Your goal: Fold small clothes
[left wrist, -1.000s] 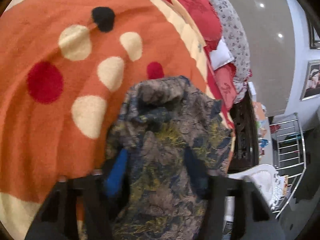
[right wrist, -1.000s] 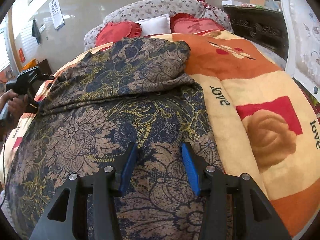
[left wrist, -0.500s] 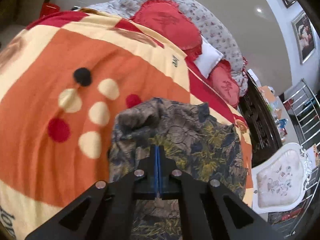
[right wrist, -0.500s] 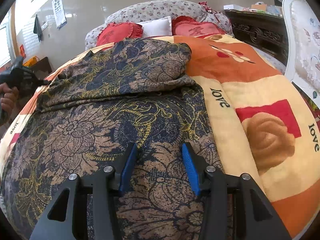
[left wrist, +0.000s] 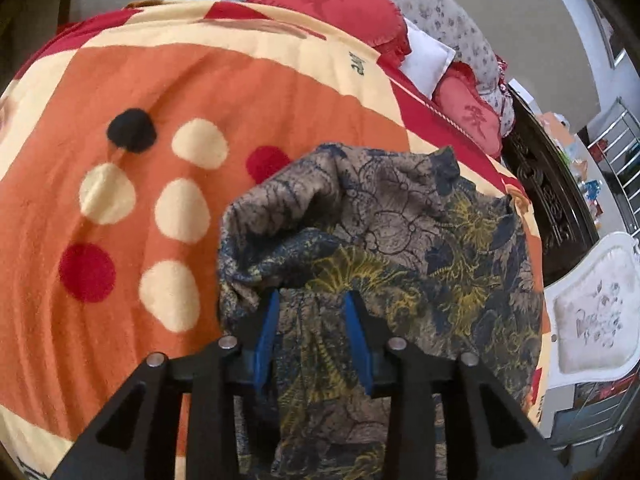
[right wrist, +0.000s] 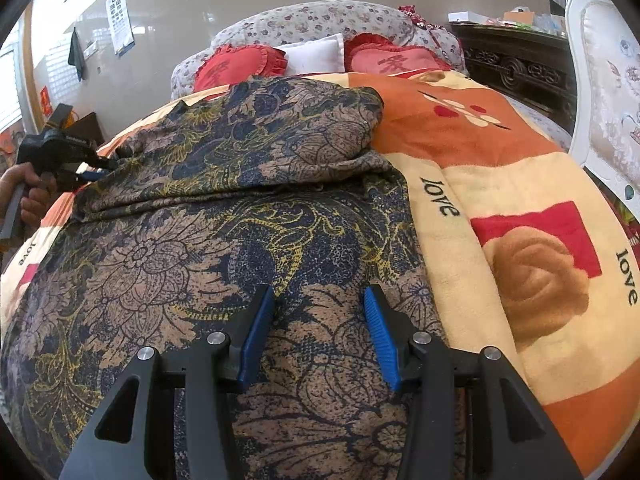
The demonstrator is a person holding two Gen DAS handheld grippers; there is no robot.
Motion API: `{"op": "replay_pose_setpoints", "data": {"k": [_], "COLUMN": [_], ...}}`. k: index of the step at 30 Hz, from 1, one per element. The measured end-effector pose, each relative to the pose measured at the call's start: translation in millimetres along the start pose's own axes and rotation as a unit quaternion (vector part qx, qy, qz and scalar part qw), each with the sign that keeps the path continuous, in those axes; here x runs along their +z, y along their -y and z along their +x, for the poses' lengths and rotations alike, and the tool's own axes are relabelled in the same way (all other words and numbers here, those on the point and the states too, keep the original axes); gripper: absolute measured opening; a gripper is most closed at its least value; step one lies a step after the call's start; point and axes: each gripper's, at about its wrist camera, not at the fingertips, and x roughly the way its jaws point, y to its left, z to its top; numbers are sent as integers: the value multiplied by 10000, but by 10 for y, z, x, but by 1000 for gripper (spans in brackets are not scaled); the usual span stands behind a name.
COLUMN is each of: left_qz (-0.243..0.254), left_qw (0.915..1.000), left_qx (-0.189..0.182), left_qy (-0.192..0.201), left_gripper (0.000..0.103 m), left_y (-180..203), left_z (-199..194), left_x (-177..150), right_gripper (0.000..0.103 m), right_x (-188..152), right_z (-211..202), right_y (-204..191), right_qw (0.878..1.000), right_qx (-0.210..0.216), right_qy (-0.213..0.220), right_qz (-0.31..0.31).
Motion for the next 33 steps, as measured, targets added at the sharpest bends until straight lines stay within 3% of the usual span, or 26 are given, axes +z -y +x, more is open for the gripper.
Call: {"op": "replay_pose_setpoints", "data": {"k": [3,9,10,11,13,18,20,23,24,26,29,31,33], "left_qz": [-184,-60,-31,15,62,104,31,-46,-33,91,335,345,437], "left_qw": [9996,9999,9998,9997,9995,9936,9886,9949,9957,9959,9889,9840,9844], "left_qx": [-45,41,88,205,306,713,1066,865,793,680,843,685,646], "left_qy": [212,-142,-150,-135,-76,870,1061,523,482,584,1176,1610,1579], "left_gripper": [35,35,31,12,7,6,8,30,39,47,48,49,44], "left_y": [-71,-18,-6,12,41,127,100,31,32,52,177,289,388], "left_z": [-54,113,112,102,67,-251,-251,-67,-68,-159,-453,-581,-484], "left_x": [-4,1,1,1,-3,-4,-3,-14,-42,-93,-224,-353,-404], "right_gripper": [38,38,38,38,38,38,38,38,38,38,36,32,32], "right_x": [-1,-2,-2,-2,-3,-1,-1,3,0,19,287,565,872], "right_z": [-2,-2,-1,-1,-1,-1,-1,-2,0,-8,-56,-253,-276], "right_y": [-3,-3,-3,-3,-3,-3,-3,-2,0,15,3,22,-48], "right_qw": [10000,10000,10000,10000,10000,10000,10000,10000,10000,9999,9979,9999,9995], "right_qx": [3,4,3,2,4,6,7,8,17,48,-3,-6,-2], "right_qy": [5,6,6,7,8,8,8,-1,-4,-96,-650,-101,184], "right_qz": [-3,-1,-4,-6,-5,-7,-5,-3,1,51,-38,139,270]}}
